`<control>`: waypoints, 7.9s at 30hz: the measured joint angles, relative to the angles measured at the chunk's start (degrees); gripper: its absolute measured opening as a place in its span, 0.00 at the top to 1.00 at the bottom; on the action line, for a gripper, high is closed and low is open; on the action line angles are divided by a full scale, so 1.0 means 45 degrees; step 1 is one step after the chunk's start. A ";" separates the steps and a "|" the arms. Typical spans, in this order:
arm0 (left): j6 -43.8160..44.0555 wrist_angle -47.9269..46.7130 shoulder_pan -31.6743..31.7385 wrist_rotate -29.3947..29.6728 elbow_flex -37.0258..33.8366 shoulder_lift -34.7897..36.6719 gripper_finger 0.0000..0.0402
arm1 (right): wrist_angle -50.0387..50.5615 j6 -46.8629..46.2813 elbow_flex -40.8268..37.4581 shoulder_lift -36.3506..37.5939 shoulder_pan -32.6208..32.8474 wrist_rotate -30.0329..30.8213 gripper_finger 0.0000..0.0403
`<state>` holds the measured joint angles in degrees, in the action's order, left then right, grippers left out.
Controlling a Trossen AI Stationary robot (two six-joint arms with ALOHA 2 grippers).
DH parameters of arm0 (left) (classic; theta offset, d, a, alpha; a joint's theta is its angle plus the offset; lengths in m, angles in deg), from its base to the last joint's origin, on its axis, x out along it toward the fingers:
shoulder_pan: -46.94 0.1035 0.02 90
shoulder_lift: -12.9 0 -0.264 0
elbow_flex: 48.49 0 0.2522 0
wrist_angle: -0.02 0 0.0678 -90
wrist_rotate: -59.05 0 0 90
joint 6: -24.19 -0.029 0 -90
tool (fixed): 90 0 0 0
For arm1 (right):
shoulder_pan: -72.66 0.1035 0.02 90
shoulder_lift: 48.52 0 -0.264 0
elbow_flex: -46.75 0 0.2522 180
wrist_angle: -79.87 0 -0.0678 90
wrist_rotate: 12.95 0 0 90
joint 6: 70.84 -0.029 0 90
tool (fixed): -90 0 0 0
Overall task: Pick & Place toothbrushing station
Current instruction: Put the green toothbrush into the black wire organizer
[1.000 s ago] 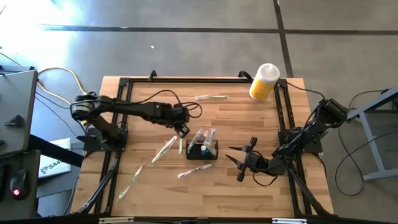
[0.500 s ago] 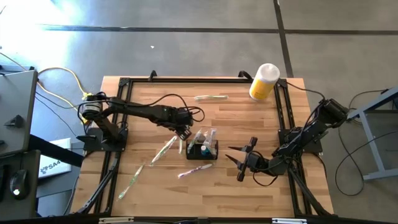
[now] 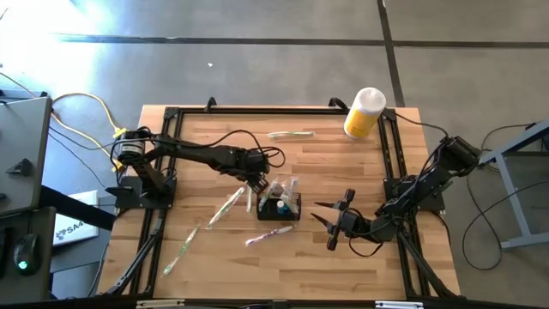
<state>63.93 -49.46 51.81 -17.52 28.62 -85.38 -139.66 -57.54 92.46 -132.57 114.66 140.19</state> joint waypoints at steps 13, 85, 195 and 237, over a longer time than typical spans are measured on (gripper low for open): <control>-0.0124 -0.0540 0.0000 0.0532 -0.0083 0.0417 0.62 | 0.0015 0.0000 0.0000 0.0000 0.0000 -0.0014 0.64; 0.2134 -0.0501 0.2600 -0.3767 0.0113 -0.1588 0.98 | -0.0010 0.1064 0.0000 0.0000 0.0000 -0.0010 0.64; -0.8124 1.7416 -0.4163 0.1621 -0.6538 0.4927 1.00 | 0.2856 -0.3721 0.0005 0.0005 -0.1088 -0.3468 0.64; -0.6770 1.7336 -0.4163 0.2299 -0.6533 0.3021 0.99 | 0.2850 -0.3725 0.0005 0.0005 -0.1088 -0.3463 0.64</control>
<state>33.47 28.56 33.08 -7.18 -0.77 -71.79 -126.84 -74.30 92.48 -132.55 109.77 124.60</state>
